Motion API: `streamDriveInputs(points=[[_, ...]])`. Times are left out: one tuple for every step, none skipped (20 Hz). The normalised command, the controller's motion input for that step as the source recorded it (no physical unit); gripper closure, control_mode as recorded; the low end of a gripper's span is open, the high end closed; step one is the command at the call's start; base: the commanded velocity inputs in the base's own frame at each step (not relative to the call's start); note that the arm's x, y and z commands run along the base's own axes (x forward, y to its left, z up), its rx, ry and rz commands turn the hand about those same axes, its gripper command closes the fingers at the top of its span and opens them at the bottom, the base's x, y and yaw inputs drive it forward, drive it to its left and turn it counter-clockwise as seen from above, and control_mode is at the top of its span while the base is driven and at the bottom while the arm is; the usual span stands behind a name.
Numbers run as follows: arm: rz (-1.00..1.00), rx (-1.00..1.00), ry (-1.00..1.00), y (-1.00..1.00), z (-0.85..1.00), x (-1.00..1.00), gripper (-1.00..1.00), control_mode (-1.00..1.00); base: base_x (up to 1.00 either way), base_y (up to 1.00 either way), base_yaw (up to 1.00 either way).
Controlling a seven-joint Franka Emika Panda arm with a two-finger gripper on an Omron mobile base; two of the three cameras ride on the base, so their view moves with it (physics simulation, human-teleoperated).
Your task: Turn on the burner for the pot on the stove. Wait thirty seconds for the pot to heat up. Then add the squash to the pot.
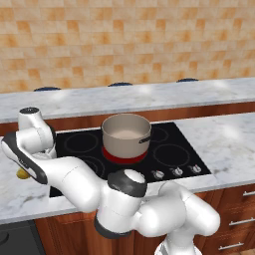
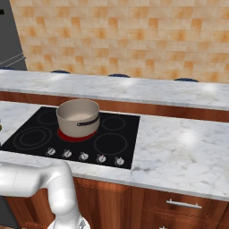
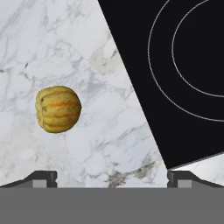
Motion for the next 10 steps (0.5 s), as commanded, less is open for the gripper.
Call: streamDriveInputs(points=[[0.00,0.00,-0.05,0.07,-0.31,0.08,-1.00,-1.00,0.00,0.00,0.00],[0.00,0.00,-0.05,0.07,-0.33,0.09,-1.00,-1.00,0.00,0.00,0.00],[0.00,0.00,-0.06,0.06,-0.33,0.08,-1.00,-1.00,0.00,0.00,0.00],[0.00,0.00,-0.07,0.04,-0.30,0.07,-1.00,-1.00,0.00,0.00,0.00],[0.00,0.00,-0.07,0.00,-0.30,0.04,-1.00,-1.00,0.00,0.00,0.00],[0.00,0.00,-0.09,0.00,-0.26,0.00,-1.00,-1.00,0.00,0.00,0.00],[0.00,0.00,-0.11,0.00,-0.21,0.00,-1.00,-1.00,0.00,0.00,0.00],[0.00,0.00,-0.13,0.00,-0.17,0.00,-1.00,-1.00,0.00,0.00,0.00],[0.01,0.00,-0.12,0.01,-0.15,0.00,-1.00,-1.00,0.00,0.00,0.00],[0.01,0.01,-0.10,0.02,-0.15,0.00,-1.00,-1.00,0.00,0.00,0.00]])
